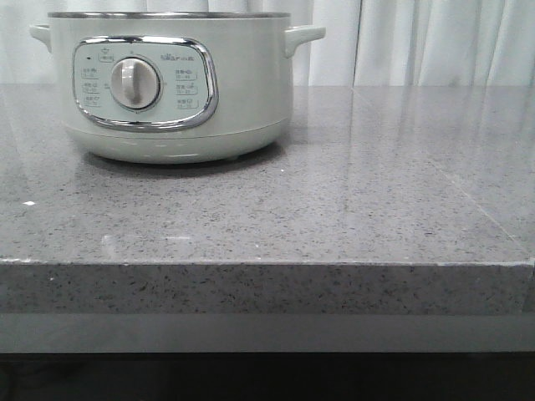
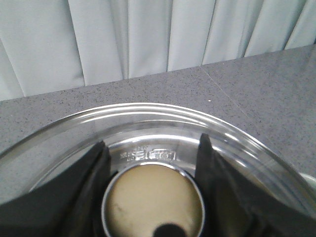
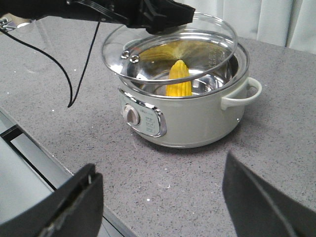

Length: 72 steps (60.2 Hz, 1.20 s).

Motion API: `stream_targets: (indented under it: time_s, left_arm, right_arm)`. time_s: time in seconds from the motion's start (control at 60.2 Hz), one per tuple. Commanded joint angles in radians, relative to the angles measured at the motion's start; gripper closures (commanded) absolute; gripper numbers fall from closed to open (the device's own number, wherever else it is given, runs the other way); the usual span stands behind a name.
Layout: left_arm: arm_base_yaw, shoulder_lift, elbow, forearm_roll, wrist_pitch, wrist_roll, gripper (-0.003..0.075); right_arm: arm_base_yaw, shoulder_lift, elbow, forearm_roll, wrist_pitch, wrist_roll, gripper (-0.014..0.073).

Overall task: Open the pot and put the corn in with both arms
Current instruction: 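Lower the glass lid back onto the pot with the left gripper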

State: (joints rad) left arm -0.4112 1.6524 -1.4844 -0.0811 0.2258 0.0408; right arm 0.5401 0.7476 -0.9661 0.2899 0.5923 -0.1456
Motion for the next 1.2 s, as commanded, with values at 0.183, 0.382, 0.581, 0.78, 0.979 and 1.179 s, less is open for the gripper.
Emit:
stream_targets:
  time_s: [0.183,0.382,0.581,0.78,0.979,1.179]
  left_arm:
    - [-0.001,-0.015,-0.050,-0.035,-0.157,-0.005,0.0534]
    - [-0.012,-0.007,-0.050,-0.033,-0.157,-0.005,0.0534]
    - [-0.012,-0.002,-0.050,-0.033,-0.145,-0.005,0.0534]
    - [-0.012,-0.002,-0.050,-0.033,-0.145,-0.005,0.0534]
    - [-0.033,0.000,-0.050,-0.017,-0.145,-0.005,0.0533]
    - [-0.038,0.003,-0.050,-0.014,-0.146,-0.004,0.0534]
  right_arm:
    - [-0.008,-0.005,-0.023,0.006,-0.076,-0.002,0.0065]
    - [-0.008,-0.005,-0.023,0.006,-0.076,-0.002,0.0065]
    - [-0.008,-0.005,-0.023,0.006,-0.076,-0.002,0.0065]
    - [-0.008,-0.005,-0.023,0.006,-0.076,-0.002,0.0065]
    - [-0.008,-0.005,-0.023,0.006,-0.076,-0.002,0.0065]
    - [-0.008,-0.005,-0.023,0.006,-0.076,-0.002,0.0065]
